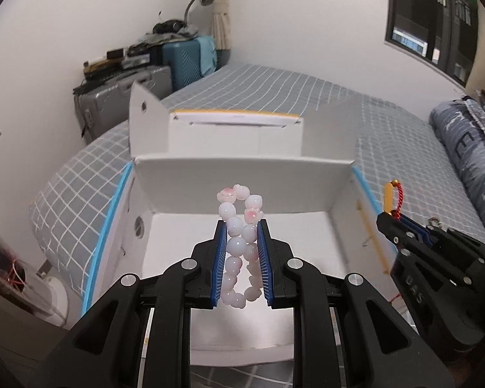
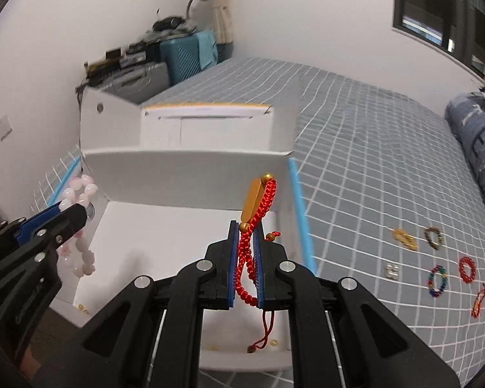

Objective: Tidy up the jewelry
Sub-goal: 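Open both tools to drop the two bracelets into the white box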

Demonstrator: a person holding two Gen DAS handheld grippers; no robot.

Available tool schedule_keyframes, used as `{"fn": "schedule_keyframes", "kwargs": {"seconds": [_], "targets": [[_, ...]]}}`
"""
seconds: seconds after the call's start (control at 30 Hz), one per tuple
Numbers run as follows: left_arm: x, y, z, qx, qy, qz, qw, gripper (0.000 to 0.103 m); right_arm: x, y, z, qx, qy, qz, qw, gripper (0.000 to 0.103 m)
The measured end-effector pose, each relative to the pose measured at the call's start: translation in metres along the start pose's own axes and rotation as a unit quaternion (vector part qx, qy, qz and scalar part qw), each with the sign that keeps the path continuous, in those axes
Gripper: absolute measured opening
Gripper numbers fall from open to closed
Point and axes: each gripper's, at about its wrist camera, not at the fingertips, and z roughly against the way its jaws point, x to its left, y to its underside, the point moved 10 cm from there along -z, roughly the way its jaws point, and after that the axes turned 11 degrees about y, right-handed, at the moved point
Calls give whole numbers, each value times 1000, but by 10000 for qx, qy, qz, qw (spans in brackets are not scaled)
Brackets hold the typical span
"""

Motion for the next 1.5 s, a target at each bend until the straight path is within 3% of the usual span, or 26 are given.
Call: {"fn": "schedule_keyframes", "kwargs": {"seconds": [0.37,0.9,0.97,1.03,1.27,1.33,1.5], "targets": [[51,38,-36,481,-217,305,9981,19,31,28,-52,731,-147,90,9972,8],[56,49,-52,732,-275,369,9963,20,32,39,-62,889,-139,72,9959,13],[59,48,-51,739,-297,411,9960,22,34,39,-61,889,-166,67,9959,19],[61,49,-50,782,-235,507,9954,29,36,38,-56,852,-298,58,9959,38],[63,39,-27,485,-385,480,9969,64,35,26,-31,439,-247,135,9986,63],[62,35,-20,392,-398,464,9974,67,33,21,-26,344,-209,140,9991,70],[57,24,-3,133,-430,361,9983,87,20,12,-9,113,17,142,9998,86]]}}
